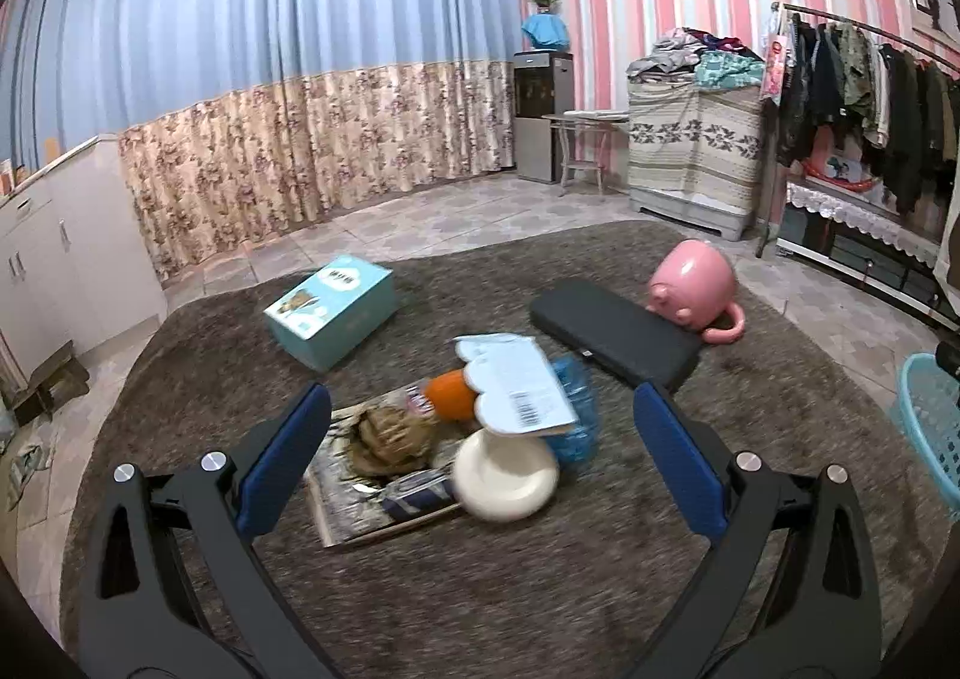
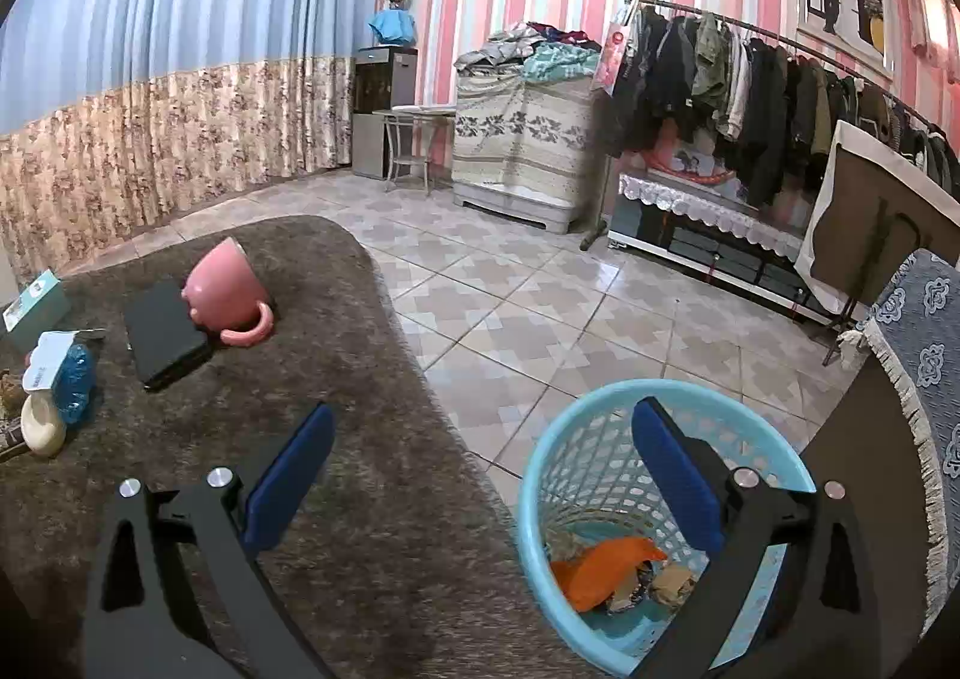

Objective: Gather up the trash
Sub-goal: 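Move both tools back over the items on the carpet, then grasp the brown paper bag with the left tool and lift it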

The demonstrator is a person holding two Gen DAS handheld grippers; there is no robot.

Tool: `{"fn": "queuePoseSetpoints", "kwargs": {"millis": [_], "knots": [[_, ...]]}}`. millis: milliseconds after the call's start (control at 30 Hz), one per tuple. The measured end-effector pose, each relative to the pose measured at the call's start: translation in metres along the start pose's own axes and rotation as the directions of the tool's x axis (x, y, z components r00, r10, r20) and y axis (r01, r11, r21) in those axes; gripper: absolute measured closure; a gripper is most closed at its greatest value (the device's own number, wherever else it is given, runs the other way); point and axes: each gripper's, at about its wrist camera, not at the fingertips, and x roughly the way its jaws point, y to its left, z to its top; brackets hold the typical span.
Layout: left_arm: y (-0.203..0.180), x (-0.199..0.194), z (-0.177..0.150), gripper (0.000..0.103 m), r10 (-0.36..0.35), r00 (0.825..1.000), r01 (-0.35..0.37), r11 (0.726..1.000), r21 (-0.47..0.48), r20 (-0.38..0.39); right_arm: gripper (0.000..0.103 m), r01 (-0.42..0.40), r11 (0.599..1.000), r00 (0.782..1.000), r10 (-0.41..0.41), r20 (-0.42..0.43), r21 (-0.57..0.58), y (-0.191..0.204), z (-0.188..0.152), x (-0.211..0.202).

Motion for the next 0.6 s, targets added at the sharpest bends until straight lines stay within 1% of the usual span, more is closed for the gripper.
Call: {"fn": "queuePoseSetpoints", "kwargs": {"millis": [267, 467, 600], "knots": [[0.03, 0.003, -0.011, 0.005, 0.027, 0.999, -0.028, 0.999, -0.036, -0.019, 0.006, -0.052, 0.998, 0.999, 0.052, -0.002, -0.025, 0.025, -0.002, -0.003], [0.045, 0.004, -0.014, 0.005, 0.049, 0.999, -0.049, 0.998, -0.038, -0.016, 0.006, -0.072, 0.996, 0.997, 0.072, 0.0, -0.052, 0.044, -0.002, -0.005], [0.054, 0.005, -0.018, 0.005, 0.058, 0.998, -0.06, 0.997, -0.044, -0.024, 0.006, -0.099, 0.994, 0.995, 0.099, -0.002, -0.054, 0.053, -0.004, -0.007]]}}
